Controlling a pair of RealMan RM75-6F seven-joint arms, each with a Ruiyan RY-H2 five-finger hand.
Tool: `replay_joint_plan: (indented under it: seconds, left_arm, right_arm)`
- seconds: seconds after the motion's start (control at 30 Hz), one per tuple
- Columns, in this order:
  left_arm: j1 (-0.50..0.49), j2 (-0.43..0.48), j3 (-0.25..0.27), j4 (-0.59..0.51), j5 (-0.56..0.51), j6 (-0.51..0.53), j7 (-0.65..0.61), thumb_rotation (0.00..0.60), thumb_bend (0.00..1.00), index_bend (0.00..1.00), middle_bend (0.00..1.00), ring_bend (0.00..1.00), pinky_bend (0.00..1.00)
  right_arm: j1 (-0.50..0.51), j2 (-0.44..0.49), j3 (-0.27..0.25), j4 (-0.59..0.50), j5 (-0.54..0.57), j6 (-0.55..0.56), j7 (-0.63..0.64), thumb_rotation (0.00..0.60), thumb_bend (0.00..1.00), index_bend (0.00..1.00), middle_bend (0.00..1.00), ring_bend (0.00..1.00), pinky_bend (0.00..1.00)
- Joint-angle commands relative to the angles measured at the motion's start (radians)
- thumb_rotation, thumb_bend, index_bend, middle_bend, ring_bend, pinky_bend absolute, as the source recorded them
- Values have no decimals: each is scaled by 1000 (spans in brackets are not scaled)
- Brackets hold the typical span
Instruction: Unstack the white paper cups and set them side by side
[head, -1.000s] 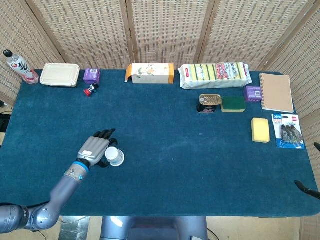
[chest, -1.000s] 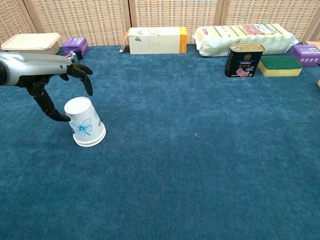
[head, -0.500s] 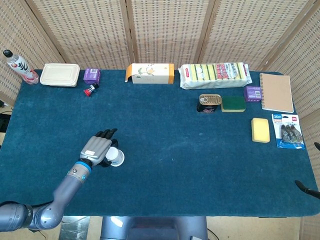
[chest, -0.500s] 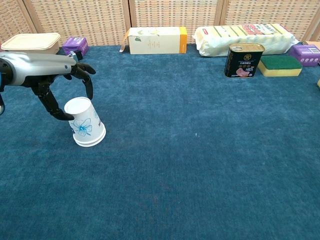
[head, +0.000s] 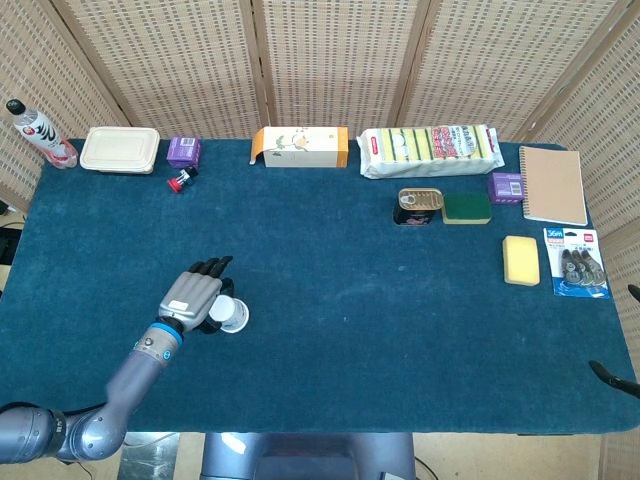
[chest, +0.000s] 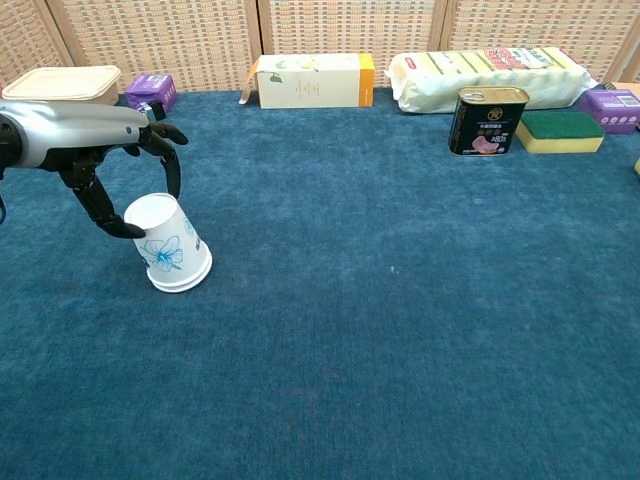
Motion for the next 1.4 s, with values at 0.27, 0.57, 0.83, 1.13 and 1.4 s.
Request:
replay_joint_plan:
  seconds: [0.27,0.57,0.83,1.13,1.4]
  left_arm:
    - [6,84,-15,-91,21,25,-29,600,231,384,0,0,92]
    - [28,204,-40,-196,73,20,-106,600,231,387,0,0,92]
    - [81,389,-79,-292,153,-14,-247,600,231,388,0,0,92]
    - [170,456,5,-217,236,-46,-282,600,231,388,0,0,92]
    - [192,283,40,-45,271,-53,-270,600,230,387,0,0,93]
  right_arm:
    - [0,0,-1,-2,-2,1,1,600,0,83,0,0,0]
    - [1,-1,-2,-1,-2,-1,-3,600,0,83,0,0,0]
    - [3,-4,-2,-3,1,-6,-12,600,0,83,0,0,0]
    - [5,-9,-8,-9,-8,-9,-29,600,0,83,0,0,0]
    - [8,-12,-8,-10,-5,-15,-36,600,0,83,0,0,0]
